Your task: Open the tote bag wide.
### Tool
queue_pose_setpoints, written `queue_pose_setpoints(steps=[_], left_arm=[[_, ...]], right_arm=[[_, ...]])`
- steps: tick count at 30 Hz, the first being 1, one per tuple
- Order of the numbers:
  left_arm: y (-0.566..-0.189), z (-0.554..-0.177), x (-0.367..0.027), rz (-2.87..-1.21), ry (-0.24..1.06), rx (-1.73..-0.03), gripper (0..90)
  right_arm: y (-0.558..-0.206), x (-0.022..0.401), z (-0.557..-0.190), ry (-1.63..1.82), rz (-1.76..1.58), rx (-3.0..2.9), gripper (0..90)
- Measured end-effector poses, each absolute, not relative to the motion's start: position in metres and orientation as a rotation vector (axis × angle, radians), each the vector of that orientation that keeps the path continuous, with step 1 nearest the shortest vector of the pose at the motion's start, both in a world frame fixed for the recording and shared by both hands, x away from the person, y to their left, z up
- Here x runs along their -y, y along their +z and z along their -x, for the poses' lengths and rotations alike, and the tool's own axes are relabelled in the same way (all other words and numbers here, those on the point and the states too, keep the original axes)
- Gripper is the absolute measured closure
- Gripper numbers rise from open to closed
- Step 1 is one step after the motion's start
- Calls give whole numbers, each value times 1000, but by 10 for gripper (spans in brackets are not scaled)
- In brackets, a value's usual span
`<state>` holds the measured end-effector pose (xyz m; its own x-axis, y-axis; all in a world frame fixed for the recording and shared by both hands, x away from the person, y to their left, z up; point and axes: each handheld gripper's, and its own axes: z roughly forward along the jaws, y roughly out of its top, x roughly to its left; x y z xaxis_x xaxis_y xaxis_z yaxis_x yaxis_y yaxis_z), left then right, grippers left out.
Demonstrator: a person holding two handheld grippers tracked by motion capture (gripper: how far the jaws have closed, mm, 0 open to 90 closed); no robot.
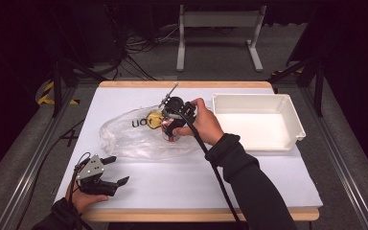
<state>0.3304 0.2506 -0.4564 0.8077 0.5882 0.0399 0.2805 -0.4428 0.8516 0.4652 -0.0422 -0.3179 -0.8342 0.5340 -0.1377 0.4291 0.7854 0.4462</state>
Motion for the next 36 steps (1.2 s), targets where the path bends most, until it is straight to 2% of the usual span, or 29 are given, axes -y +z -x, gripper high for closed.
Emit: queue_pose_setpoints(steps=[20, 36], left_arm=[[-456, -330, -251, -2044, 414, -643, 132], [-457, -331, -251, -2047, 406, -646, 132]], right_arm=[[-291, 48, -447, 639, -652, -2725, 269], [-282, 80, -421, 640, -618, -2744, 269]])
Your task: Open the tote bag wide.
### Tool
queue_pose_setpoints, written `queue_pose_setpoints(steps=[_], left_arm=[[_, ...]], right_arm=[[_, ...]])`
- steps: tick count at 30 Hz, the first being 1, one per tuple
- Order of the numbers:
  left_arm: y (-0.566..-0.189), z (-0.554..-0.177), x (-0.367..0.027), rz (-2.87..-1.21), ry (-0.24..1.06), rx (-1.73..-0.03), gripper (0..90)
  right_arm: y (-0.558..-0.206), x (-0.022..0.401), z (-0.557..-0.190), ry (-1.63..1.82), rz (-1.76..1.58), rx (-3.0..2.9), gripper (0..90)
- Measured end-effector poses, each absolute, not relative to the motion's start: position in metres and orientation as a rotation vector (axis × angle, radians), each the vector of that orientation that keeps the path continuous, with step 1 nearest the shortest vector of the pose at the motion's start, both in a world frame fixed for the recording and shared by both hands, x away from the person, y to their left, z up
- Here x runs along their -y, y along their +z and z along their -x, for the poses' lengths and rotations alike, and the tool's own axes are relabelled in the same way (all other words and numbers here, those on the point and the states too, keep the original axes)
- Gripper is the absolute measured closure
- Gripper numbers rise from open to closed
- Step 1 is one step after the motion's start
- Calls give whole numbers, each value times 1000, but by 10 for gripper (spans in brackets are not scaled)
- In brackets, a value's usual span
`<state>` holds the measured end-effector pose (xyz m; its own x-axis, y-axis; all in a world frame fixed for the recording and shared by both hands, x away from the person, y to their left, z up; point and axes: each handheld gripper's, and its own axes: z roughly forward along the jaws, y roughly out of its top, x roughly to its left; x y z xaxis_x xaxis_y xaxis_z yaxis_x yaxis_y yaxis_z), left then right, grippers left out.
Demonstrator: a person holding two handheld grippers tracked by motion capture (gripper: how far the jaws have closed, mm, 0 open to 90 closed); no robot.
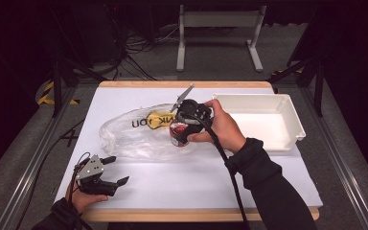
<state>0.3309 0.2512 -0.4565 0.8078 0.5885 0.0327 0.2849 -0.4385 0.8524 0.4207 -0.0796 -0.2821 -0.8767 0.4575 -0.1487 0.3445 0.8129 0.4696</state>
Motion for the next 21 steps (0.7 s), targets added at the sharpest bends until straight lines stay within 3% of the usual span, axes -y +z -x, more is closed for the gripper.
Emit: queue_pose_setpoints(steps=[21], left_arm=[[-457, -332, -251, -2051, 401, -652, 132]], right_arm=[[-256, 144, -414, 669, -714, -2668, 269]])
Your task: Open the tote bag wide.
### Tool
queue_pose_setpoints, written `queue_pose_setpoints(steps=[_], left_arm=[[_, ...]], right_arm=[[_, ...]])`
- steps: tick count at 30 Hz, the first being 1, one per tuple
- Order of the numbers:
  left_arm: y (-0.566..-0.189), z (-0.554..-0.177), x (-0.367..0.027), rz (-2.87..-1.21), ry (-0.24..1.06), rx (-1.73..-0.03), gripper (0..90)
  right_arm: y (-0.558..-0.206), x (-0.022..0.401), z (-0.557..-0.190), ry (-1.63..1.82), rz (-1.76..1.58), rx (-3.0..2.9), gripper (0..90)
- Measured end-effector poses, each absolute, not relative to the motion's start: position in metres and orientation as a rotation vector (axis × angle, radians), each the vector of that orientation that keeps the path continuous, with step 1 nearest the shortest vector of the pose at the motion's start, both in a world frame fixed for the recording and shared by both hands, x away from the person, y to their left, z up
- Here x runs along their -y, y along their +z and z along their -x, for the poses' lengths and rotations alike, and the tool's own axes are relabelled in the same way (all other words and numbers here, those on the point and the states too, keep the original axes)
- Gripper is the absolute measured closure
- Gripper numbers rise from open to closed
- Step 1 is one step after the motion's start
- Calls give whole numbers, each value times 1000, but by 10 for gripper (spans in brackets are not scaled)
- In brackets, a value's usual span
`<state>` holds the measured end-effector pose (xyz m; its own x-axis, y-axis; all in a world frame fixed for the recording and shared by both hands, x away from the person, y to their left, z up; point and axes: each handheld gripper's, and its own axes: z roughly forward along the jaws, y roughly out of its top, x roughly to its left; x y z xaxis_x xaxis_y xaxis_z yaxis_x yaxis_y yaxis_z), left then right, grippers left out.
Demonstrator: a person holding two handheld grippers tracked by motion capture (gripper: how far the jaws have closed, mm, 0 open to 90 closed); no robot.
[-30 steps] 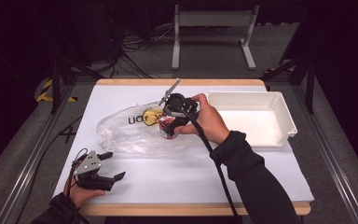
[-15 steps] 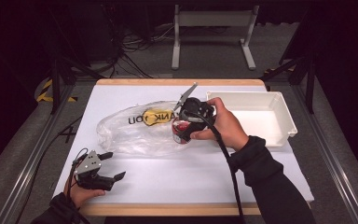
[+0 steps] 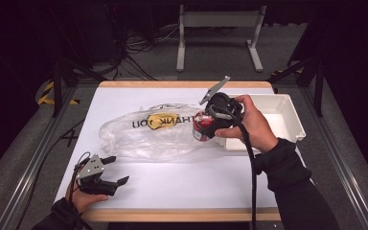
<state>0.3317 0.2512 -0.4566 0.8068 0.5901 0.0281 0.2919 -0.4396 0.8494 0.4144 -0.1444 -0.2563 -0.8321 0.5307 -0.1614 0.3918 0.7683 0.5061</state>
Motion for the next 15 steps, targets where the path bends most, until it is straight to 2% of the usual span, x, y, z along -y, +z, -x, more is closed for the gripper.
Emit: queue_pose_setpoints(steps=[15], left_arm=[[-457, -332, -251, -2052, 404, -650, 131]], right_arm=[[-242, 177, -413, 688, -795, -2619, 269]])
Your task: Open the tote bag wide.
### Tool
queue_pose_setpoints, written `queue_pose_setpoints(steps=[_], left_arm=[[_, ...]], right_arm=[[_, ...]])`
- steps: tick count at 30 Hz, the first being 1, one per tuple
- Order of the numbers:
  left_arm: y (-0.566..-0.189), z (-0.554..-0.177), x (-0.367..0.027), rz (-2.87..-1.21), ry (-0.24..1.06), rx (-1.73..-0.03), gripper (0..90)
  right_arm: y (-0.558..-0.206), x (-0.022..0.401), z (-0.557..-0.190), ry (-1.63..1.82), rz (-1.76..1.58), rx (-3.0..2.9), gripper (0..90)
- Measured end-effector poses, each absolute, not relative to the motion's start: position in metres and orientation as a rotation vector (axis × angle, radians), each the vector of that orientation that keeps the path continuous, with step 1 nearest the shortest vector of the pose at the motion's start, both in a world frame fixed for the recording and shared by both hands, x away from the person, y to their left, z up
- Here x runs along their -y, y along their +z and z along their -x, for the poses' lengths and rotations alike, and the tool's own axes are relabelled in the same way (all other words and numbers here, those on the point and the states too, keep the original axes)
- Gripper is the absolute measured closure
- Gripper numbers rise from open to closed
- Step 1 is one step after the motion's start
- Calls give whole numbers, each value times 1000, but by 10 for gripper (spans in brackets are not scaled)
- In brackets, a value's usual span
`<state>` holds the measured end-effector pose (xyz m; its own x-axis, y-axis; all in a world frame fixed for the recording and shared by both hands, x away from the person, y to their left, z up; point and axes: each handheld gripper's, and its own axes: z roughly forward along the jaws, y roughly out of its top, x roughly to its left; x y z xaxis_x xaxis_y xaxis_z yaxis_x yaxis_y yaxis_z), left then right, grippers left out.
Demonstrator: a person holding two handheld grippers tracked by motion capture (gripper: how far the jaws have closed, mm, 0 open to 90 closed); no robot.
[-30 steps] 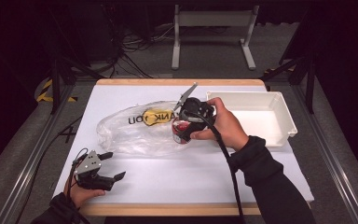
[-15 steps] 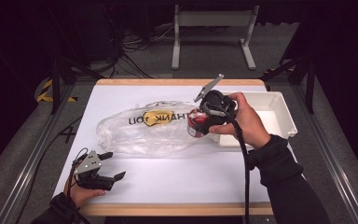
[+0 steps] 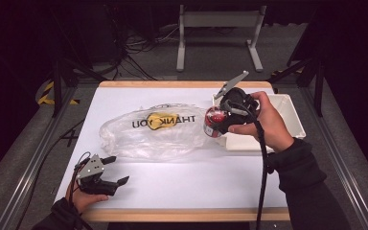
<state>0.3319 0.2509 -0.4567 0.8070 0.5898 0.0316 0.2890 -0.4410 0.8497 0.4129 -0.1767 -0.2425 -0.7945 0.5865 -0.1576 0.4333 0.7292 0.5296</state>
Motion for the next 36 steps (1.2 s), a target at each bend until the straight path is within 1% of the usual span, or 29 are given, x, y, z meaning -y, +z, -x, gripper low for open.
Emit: queue_pose_setpoints(steps=[24, 36], left_arm=[[-457, -332, -251, -2048, 408, -659, 124], [-457, -332, -251, -2047, 405, -661, 125]], right_arm=[[-245, 228, -428, 605, -977, -2528, 269], [-258, 250, -437, 573, -1072, -2493, 269]])
